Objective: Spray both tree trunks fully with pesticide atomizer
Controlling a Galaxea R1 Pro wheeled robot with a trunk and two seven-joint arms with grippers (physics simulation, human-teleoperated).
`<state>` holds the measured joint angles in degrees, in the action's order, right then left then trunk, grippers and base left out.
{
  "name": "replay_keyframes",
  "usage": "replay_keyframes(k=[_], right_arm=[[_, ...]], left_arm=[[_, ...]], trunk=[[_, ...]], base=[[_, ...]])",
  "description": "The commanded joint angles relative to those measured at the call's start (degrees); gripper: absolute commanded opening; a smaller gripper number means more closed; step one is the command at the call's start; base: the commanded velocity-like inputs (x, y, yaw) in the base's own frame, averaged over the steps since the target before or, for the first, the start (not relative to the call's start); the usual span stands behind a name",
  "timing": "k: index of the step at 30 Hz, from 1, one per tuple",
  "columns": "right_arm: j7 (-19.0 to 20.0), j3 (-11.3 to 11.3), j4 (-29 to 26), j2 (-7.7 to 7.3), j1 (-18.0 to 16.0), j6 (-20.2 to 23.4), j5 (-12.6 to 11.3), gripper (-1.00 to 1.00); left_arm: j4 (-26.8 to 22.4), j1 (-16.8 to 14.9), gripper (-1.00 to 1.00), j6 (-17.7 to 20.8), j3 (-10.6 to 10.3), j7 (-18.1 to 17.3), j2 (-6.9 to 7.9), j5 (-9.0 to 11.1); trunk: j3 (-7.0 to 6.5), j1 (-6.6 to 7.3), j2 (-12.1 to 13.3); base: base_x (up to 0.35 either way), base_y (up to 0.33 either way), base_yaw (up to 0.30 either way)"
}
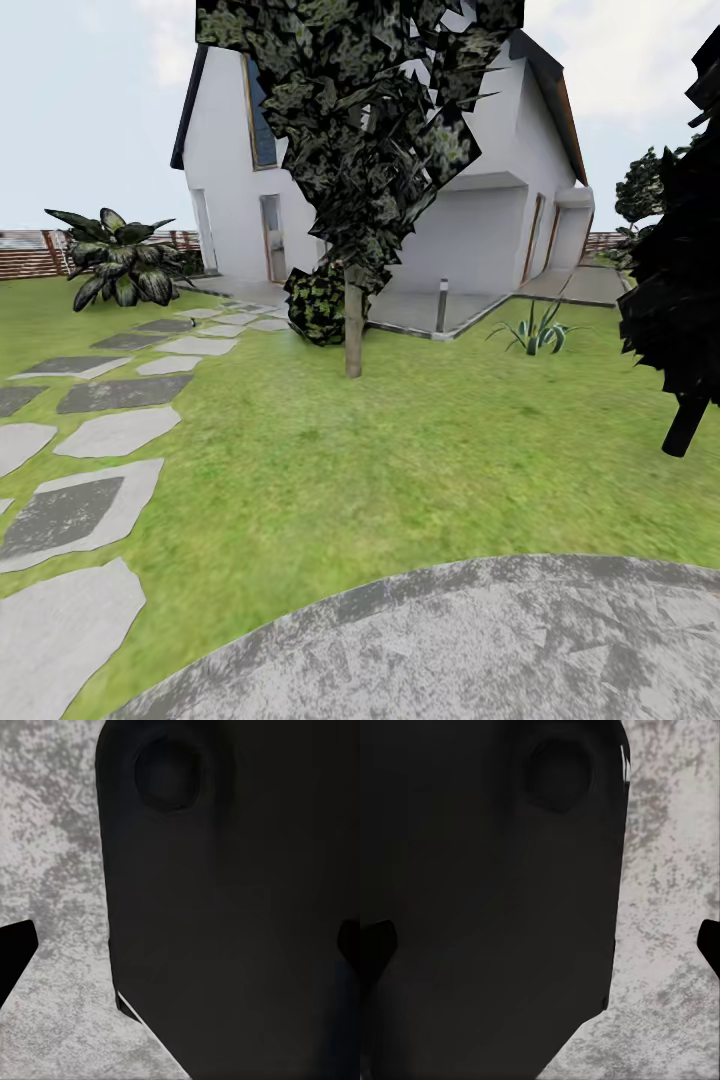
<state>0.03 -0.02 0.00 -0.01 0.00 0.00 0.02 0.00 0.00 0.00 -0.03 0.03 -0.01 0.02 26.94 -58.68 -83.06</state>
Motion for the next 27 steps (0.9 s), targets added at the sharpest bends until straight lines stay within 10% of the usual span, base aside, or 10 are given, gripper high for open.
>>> replay_keyframes(k=[1,27], right_arm=[[0.02,0.24,-0.33,0.34,0.09,0.33,0.19,1.0],[-0.23,0.11,-5.33,0.96,0.09,-6.13,0.24,1.0]], left_arm=[[-0.33,0.15,1.0,-0.33,-0.22,-0.2,-0.08,0.06],[-3.7,-0.43,1.0,-7.06,-0.56,0.44,0.28,0.07]], trunk=[[-0.01,-0.05,-0.02],[-0.01,-0.05,-0.02]], base=[[0.0,0.0,0.0],[0.0,0.0,0.0]])
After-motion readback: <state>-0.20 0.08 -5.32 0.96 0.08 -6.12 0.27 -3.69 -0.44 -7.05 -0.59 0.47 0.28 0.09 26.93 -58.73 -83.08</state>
